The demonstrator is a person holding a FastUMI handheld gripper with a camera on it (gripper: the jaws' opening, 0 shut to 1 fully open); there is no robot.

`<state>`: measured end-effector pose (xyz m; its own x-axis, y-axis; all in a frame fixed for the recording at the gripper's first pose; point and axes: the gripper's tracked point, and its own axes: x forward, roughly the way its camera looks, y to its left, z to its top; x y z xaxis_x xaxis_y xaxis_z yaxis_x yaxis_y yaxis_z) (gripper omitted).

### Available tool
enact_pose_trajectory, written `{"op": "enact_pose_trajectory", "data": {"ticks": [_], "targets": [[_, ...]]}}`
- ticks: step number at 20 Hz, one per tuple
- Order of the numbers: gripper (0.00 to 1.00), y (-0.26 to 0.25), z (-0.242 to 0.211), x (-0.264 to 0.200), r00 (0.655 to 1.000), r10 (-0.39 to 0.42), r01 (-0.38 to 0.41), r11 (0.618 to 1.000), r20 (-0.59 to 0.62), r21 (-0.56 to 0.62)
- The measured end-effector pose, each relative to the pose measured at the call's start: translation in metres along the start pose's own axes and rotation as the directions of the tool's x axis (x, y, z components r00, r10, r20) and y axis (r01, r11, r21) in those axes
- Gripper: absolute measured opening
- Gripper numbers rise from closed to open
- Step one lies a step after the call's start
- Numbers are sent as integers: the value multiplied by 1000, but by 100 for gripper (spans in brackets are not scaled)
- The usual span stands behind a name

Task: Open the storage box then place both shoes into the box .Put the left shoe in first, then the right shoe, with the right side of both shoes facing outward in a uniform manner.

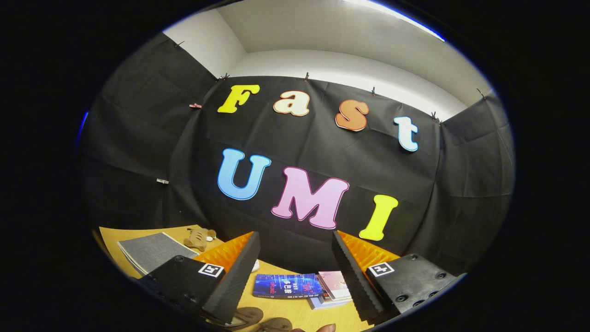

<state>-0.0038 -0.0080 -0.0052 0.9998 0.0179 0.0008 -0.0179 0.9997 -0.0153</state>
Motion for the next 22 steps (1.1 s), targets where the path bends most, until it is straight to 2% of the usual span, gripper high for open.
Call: {"op": "enact_pose_trajectory", "data": {"ticks": [4,6,8,10,11,14,16,17,19,21,22], "targets": [[97,10,-1,-2,999,42,-42,999,1,23],[97,29,0,-2,990,143,-142,985,-5,100],[97,52,-4,-2,958,288,-278,937,-17,211],[97,83,-7,-7,885,466,-431,827,-11,361],[97,93,-9,-7,852,524,-469,770,-10,432],[98,118,-16,-11,766,643,-502,590,8,633],[97,136,-21,-17,698,716,-489,448,27,748],[96,152,-28,-21,651,758,-477,370,37,797],[96,182,-49,-18,558,829,-403,235,35,885],[96,210,-81,-16,476,878,-293,120,36,948],[97,220,-99,-13,452,891,-236,87,31,968]]}}
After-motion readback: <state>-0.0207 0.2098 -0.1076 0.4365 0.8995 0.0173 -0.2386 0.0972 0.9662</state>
